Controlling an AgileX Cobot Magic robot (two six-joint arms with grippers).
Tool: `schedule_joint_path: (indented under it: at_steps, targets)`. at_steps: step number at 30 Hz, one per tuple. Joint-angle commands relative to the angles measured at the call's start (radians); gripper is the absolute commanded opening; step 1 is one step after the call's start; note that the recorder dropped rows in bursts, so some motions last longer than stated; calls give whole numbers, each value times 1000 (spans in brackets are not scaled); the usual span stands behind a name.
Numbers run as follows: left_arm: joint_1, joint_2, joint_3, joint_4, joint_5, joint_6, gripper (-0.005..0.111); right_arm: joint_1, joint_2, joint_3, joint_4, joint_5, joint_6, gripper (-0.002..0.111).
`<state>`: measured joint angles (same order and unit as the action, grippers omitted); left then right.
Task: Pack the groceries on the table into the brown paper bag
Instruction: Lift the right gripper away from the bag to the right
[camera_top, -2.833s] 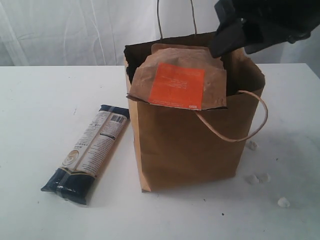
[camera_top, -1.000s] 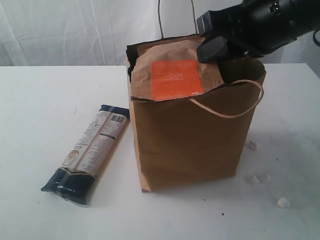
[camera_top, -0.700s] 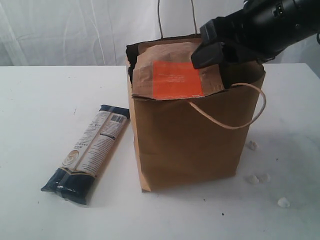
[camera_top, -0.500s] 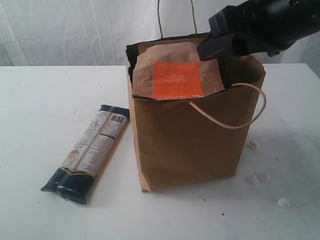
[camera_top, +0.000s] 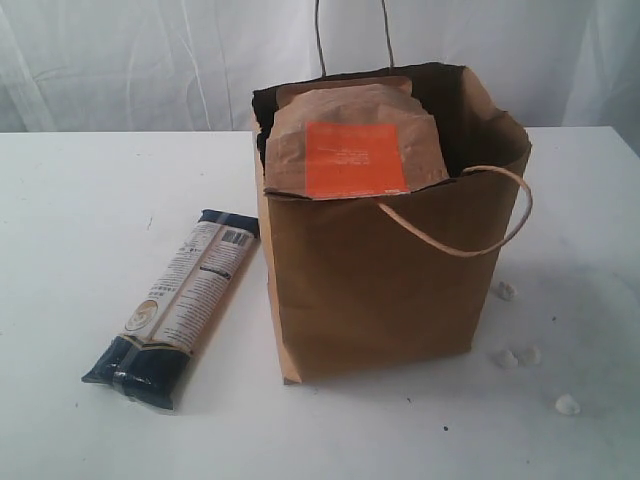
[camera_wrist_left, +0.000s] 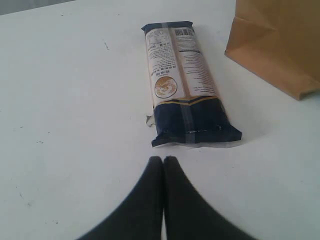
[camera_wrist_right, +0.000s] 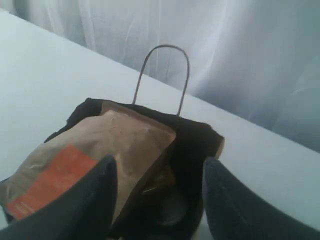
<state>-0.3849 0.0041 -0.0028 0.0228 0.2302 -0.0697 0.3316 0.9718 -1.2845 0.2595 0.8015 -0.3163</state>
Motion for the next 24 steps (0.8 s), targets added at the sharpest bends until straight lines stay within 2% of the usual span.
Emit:
schedule_joint_path:
  at_steps: [1,5,10,18,24]
  targets:
    - [1,-4,3,-4,3,0,0,-3,-83,6,-176,-16,116,47]
    - [1,-4,3,-4,3,0,0,-3,-158,55,-342,131,280,47]
    - [1,-4,3,-4,3,0,0,-3,-243,165,-468,228,365,47]
    - [1,-4,3,-4,3,0,0,-3,-307,340,-485,417,397,47]
    - [1,-4,3,-4,3,0,0,-3,-283,503,-506,406,393,47]
